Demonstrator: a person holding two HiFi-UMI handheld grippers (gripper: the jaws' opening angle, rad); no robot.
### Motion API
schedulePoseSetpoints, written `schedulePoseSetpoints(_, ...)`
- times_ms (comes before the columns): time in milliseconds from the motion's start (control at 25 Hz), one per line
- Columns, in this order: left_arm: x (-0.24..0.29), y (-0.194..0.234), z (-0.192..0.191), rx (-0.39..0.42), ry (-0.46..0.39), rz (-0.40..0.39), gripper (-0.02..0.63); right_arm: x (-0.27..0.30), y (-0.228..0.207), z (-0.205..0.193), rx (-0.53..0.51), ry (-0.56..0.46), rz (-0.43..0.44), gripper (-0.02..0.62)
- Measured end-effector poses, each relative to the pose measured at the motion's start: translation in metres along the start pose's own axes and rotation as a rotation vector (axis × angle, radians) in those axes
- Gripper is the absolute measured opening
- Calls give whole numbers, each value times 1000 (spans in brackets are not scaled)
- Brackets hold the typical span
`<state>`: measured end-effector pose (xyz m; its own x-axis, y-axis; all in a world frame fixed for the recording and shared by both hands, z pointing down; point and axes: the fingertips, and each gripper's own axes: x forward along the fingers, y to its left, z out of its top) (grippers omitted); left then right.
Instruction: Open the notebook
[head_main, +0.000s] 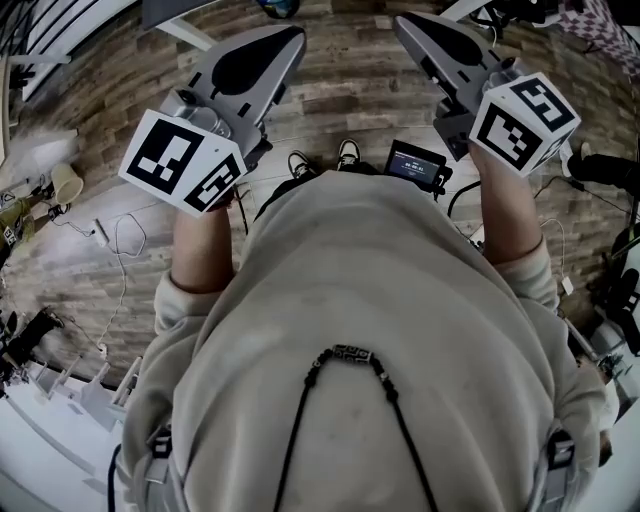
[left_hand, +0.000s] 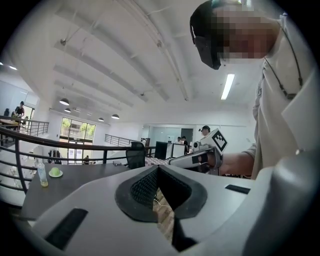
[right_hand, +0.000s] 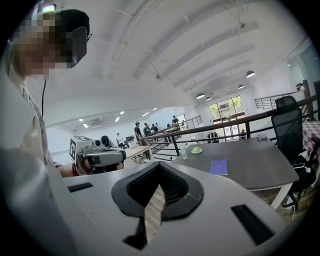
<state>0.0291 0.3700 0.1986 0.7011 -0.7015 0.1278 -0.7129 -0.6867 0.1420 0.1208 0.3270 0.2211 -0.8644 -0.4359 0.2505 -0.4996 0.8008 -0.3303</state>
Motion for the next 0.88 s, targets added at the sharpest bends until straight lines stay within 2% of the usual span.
schedulePoseSetpoints(280, 24, -2, 7, -6, -14, 30, 2, -9, -26, 0, 29, 14, 44, 15)
schedulePoseSetpoints(440, 34, -2, 17, 8, -30, 39, 2, -20, -38, 5, 27, -20, 47, 15)
schedulePoseSetpoints(600, 58, -12, 22, 18, 0, -2, 2, -36, -54, 12, 8, -55, 10, 15)
schedulePoseSetpoints(720, 83, -34, 25, 81, 37, -61, 2, -63, -71, 19, -4, -103, -45, 15)
schedulePoseSetpoints(800, 98, -45, 25, 120, 63, -100, 2, -84, -87, 19, 17, -139, -88, 15)
schedulePoseSetpoints(880, 108, -49, 24, 121, 74, -126, 2, -99, -101, 12, 73, -167, -110, 15)
